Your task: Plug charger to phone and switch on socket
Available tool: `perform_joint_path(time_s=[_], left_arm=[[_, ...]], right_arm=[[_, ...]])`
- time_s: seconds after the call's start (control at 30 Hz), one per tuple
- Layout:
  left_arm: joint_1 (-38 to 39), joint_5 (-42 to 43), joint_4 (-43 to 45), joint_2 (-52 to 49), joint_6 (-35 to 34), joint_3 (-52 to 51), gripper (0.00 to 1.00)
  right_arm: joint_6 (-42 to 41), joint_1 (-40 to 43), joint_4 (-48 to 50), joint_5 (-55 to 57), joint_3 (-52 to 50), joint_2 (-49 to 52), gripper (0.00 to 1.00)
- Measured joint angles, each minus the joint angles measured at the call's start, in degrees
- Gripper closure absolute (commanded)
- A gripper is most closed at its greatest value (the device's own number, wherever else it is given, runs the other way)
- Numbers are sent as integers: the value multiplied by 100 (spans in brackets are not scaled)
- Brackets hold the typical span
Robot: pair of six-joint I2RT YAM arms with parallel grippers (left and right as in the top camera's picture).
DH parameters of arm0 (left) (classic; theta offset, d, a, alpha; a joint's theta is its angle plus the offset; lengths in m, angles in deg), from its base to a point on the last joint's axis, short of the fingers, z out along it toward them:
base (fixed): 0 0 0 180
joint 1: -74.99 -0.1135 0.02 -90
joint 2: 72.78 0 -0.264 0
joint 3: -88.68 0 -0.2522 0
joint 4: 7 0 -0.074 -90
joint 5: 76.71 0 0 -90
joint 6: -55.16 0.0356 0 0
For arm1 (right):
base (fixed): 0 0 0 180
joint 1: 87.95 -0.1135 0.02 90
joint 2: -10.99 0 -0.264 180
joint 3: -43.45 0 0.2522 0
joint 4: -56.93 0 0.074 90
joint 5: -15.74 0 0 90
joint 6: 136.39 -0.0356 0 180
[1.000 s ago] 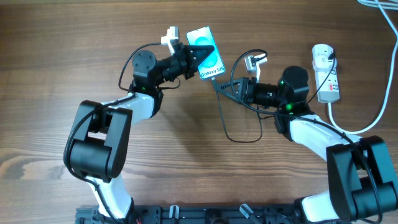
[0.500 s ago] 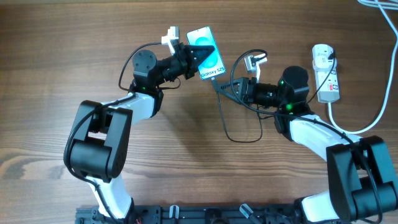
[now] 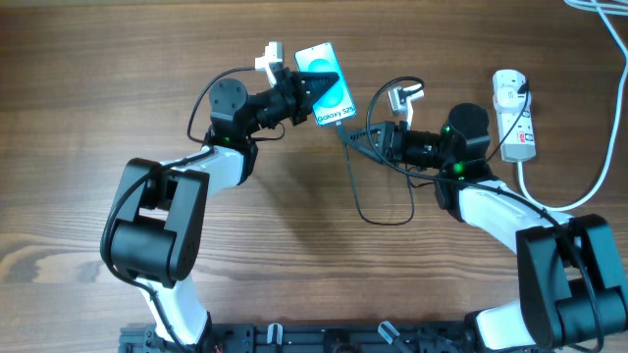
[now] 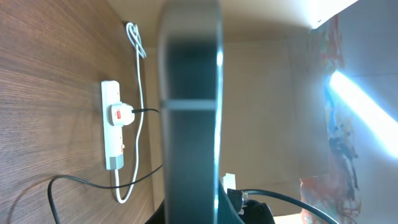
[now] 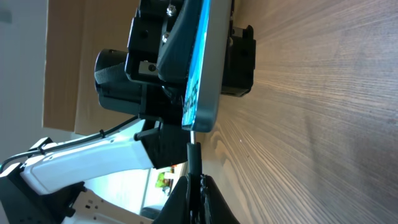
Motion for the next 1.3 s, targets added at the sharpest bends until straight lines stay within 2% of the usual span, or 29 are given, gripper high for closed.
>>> perform_joint_path(time_s=[1.3], left_arm=[[-11,247,-17,-26,328,31,96]], right_arm=[[-94,-9,-118,22,0,0,96]])
